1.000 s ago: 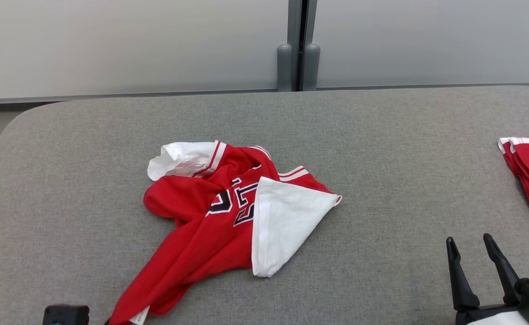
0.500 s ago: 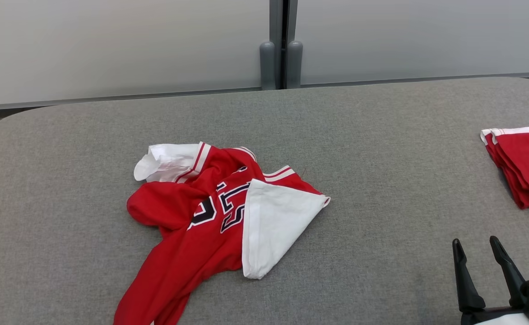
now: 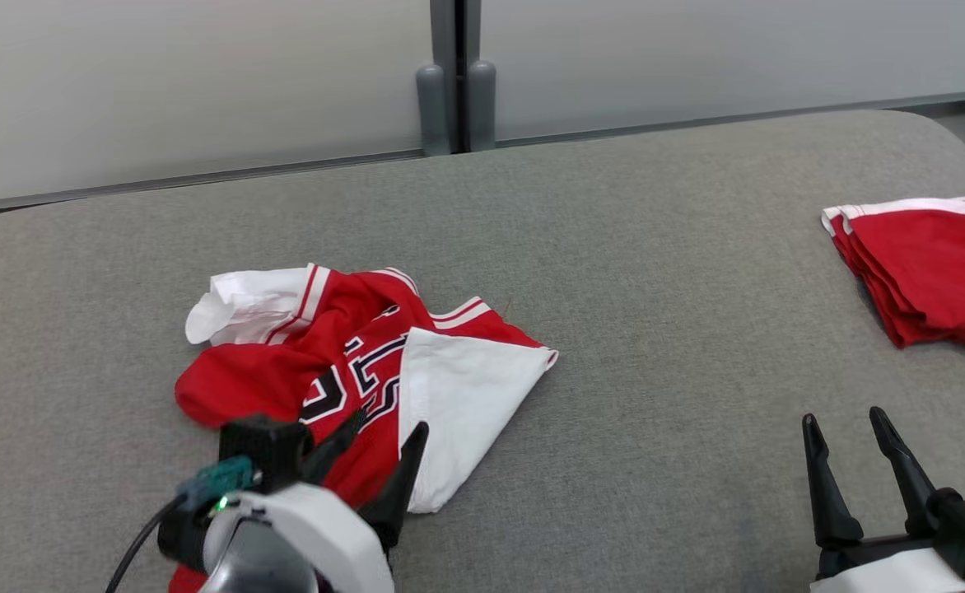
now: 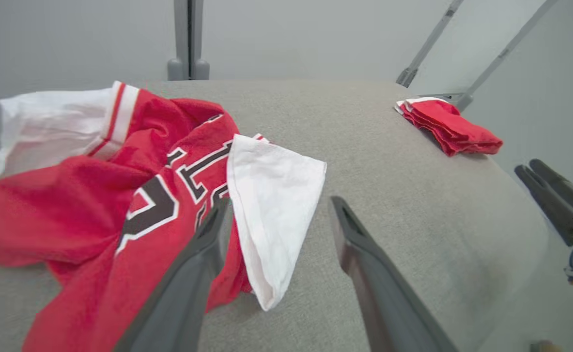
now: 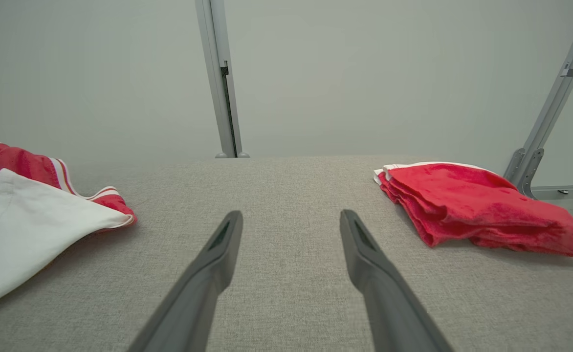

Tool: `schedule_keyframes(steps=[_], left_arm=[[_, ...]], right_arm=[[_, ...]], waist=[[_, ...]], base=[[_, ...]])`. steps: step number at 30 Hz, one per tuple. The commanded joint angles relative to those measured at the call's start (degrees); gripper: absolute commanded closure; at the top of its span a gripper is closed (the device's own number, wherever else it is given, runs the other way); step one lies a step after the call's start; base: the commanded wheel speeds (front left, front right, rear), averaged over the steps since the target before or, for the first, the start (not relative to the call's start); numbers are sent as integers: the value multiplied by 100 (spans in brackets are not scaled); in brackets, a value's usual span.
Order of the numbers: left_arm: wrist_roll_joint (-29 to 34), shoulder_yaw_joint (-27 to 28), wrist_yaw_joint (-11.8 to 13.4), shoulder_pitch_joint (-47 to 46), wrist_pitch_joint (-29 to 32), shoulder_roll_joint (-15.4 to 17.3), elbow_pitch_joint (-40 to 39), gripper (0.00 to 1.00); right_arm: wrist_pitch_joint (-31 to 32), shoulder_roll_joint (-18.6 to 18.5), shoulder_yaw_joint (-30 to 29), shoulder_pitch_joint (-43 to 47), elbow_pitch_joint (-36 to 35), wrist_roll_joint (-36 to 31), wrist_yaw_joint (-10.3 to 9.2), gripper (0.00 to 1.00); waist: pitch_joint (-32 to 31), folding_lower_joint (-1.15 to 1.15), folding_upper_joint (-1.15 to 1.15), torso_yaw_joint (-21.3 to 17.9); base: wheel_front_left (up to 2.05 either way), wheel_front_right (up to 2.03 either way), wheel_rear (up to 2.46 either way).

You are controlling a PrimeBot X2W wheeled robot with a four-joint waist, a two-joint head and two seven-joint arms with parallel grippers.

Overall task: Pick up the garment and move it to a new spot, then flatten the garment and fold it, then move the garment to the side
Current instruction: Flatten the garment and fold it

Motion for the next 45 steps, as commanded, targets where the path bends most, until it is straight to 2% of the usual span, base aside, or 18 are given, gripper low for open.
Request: schedule_keyframes(steps=[1, 4, 6, 8, 10, 16, 17, 18, 19, 20, 23, 24, 25, 31, 35, 41, 45], left_arm=[[30, -16, -72, -312, -69, -77, 399, 0], [121, -124, -221, -912, -194, -382, 1248, 0], [325, -163, -251, -1261, -230, -346, 1817, 0], [229, -92, -272, -1483, -287, -496, 2256, 0], [219, -16, -303, -1682, -353, -507, 2688, 0], [40, 57, -561, -1887, -556, -576, 3453, 0], [5, 46, -607, -1879, -588, -618, 3509, 6], [-8, 18, -651, -1885, -616, -649, 3546, 26], [-8, 18, -651, -1885, -616, -649, 3546, 26], [-1, -3, -674, -1902, -646, -677, 3571, 59], [-11, -80, -732, -1909, -681, -750, 3581, 80], [12, -124, -757, -1915, -663, -762, 3582, 93], [13, -170, -781, -1922, -638, -796, 3574, 100], [32, -355, -884, -2081, -589, -949, 3737, 100], [57, -437, -978, -2357, -757, -1205, 3841, 100], [-18, -702, -1135, -3089, -840, -1587, 4028, 100], [-42, -1060, -1181, -3650, -912, -1669, 4263, 100]], right_arm=[[1, -28, 15, -78, 9, 41, -2, 0], [1, -29, 44, -150, 27, 75, -2, 0], [0, -30, 23, -163, 35, 94, -2, 0], [1, -27, 10, -166, 39, 115, -2, 0], [0, -26, 10, -169, 47, 110, -2, 0], [0, -27, -10, -181, 61, 135, -2, 0], [1, -27, -13, -170, 61, 133, -2, 0], [1, -28, -21, -156, 64, 129, -2, 0], [1, -28, -21, -156, 64, 129, -2, 0], [1, -27, -27, -140, 65, 124, -2, 0], [1, -27, -35, -94, 62, 101, -2, 0], [1, -27, -26, -97, 58, 96, -2, 0], [1, -27, -22, -105, 54, 94, -2, 0], [1, -29, 43, -246, 37, 125, -2, 0], [1, -30, 31, -275, 30, 163, -2, 0], [1, -27, 64, -410, 59, 268, -2, 0], [1, -28, 117, -499, 90, 399, -2, 0]], waist=[[124, 0, 0, -171], [250, 0, 0, -378], [306, 0, 0, -484], [347, 0, 0, -583], [370, 0, 0, -666], [357, 0, 0, -829], [343, 0, 0, -838], [328, 0, 0, -842], [328, 0, 0, -842], [311, 0, 0, -842], [265, 0, 0, -836], [261, 0, 0, -838], [259, 0, 0, -837], [297, 0, 0, -962], [347, 0, 0, -1154], [520, 0, 0, -1545], [702, 0, 0, -1848]], base=[[0, 0, 0], [0, 0, 0], [0, 0, 0], [0, 0, 0], [0, 0, 0], [0, 0, 0], [0, 0, 0], [0, 0, 0], [0, 0, 0], [0, 0, 0], [0, 0, 0], [0, 0, 0], [0, 0, 0], [0, 0, 0], [0, 0, 0], [0, 0, 0], [0, 0, 0]])
